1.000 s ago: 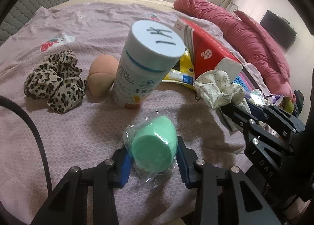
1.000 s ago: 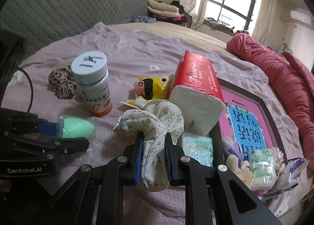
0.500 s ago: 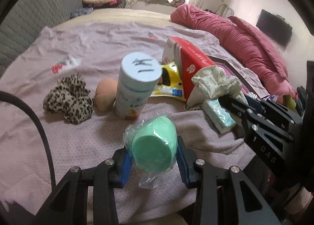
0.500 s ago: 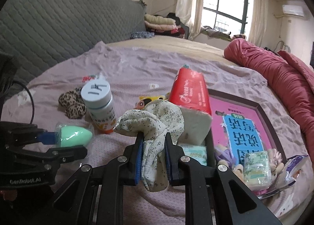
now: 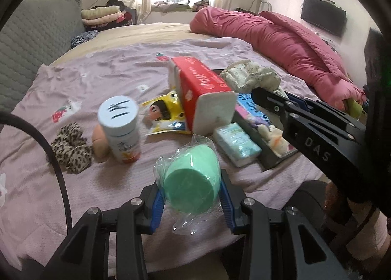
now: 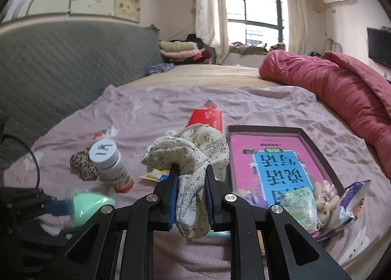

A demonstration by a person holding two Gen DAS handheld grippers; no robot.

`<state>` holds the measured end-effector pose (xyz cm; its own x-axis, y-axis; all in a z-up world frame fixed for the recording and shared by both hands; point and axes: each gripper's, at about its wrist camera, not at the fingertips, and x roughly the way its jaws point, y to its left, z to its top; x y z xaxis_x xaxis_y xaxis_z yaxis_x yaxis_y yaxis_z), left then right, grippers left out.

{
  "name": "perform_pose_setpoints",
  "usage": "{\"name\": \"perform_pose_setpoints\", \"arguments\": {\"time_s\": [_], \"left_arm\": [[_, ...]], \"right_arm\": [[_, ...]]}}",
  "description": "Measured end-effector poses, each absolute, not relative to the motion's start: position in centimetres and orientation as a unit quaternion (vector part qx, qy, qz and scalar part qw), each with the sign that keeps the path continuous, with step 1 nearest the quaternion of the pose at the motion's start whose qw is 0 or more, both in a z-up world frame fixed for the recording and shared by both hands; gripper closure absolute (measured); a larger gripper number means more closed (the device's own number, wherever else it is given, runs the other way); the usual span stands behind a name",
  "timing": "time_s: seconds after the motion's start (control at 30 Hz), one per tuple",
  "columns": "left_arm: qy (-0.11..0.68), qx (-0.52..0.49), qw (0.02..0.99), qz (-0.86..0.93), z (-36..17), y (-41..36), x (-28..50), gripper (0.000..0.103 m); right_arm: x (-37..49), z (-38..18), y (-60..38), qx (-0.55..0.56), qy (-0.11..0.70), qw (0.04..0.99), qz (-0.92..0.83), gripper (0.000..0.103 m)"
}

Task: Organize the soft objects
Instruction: 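Lift and carry the scrunchie and green sponge toward the pink book with both tools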

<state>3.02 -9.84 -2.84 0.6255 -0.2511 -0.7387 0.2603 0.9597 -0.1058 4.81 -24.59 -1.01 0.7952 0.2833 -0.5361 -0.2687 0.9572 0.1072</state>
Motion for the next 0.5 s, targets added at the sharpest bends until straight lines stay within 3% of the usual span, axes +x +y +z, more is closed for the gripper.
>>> {"name": "perform_pose_setpoints", "arguments": {"time_s": [0.5], "left_arm": [[0.389, 0.025, 0.91, -0.144, 0.4, -13.0, 3.2, 0.062]], "right_arm": [[4.5, 0.0, -30.9, 0.099, 0.27, 0.953, 0.096, 0.084]]}}
